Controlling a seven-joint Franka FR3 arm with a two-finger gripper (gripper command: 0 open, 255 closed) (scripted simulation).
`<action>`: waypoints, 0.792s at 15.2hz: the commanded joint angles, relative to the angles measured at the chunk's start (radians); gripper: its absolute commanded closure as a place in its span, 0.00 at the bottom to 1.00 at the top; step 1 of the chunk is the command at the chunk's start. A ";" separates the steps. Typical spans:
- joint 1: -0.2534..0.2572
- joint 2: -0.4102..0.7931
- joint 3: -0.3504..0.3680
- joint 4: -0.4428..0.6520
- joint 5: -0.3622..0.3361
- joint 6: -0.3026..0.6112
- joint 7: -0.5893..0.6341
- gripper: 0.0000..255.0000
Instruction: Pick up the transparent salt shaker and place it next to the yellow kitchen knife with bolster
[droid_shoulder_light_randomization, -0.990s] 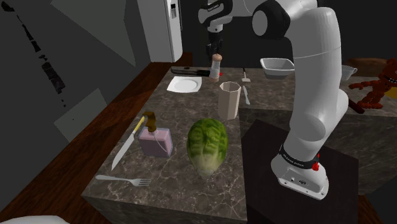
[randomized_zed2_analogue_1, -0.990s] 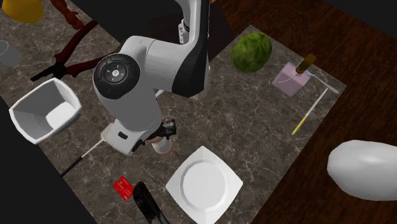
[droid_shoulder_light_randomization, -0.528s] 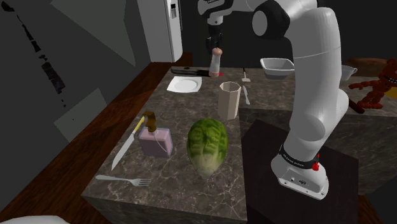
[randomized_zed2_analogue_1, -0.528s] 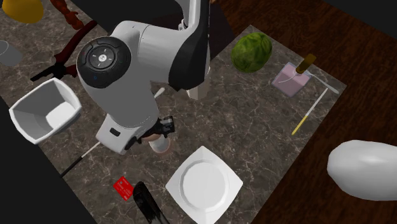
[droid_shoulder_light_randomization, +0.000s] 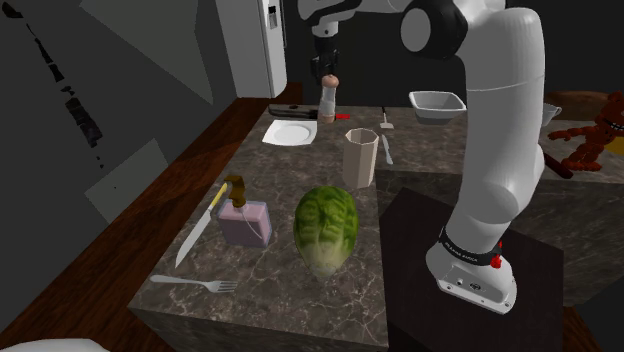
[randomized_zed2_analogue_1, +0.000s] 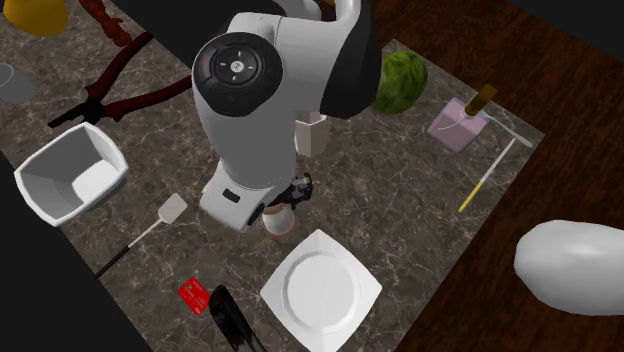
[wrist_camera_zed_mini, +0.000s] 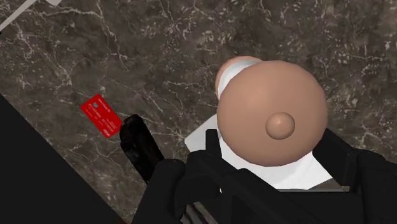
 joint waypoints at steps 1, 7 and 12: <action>0.035 -0.022 0.010 -0.030 -0.013 0.009 0.045 1.00; 0.130 -0.052 0.046 -0.068 -0.042 0.015 0.177 1.00; 0.203 -0.050 0.079 -0.060 -0.058 0.006 0.284 1.00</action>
